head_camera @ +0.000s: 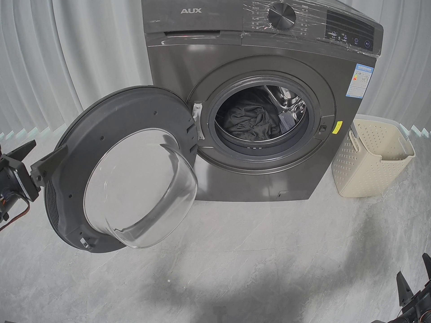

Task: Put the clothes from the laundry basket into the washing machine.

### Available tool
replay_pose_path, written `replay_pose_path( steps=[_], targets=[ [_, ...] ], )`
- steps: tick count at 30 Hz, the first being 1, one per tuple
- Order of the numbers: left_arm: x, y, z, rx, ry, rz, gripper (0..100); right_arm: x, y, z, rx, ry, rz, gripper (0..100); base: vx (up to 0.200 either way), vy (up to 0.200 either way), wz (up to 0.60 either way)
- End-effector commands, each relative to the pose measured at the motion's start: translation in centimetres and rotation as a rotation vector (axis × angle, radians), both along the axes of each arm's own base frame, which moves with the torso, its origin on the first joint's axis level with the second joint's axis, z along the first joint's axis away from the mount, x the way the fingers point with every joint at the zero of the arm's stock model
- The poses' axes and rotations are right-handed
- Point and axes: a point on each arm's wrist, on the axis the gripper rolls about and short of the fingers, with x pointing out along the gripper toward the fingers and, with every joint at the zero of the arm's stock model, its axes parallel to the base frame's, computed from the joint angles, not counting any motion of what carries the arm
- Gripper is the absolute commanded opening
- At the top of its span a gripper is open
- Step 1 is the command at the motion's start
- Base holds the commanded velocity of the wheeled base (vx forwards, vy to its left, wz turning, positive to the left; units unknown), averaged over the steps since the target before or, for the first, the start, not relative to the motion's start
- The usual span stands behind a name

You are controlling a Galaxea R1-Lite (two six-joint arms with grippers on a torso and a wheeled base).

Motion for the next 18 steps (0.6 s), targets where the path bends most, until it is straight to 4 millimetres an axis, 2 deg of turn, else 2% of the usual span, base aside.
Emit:
replay_pose_path(
  steps=[1,8,11,13,18],
  targets=[
    [3.4,0.2,-2.0,0.018,0.133,-0.011,100,0.0,0.0,-0.5,-0.001,0.002,0.000,100,0.000,0.000,0.00],
    [6.0,0.0,-3.5,0.010,0.192,-0.119,100,0.0,0.0,-0.5,-0.001,0.002,0.000,100,0.000,0.000,0.00],
    [6.0,-0.4,-3.2,0.004,0.157,-0.155,100,0.0,0.0,-0.5,-0.001,0.002,0.000,100,0.000,0.000,0.00],
    [5.5,-1.2,-2.9,0.001,0.121,-0.252,100,0.0,0.0,-0.5,-0.001,0.002,0.000,100,0.000,0.000,0.00],
    [3.9,-2.4,-2.3,0.000,0.088,-0.344,100,0.0,0.0,-0.5,-0.001,0.002,0.000,100,0.000,0.000,0.00]
  ],
)
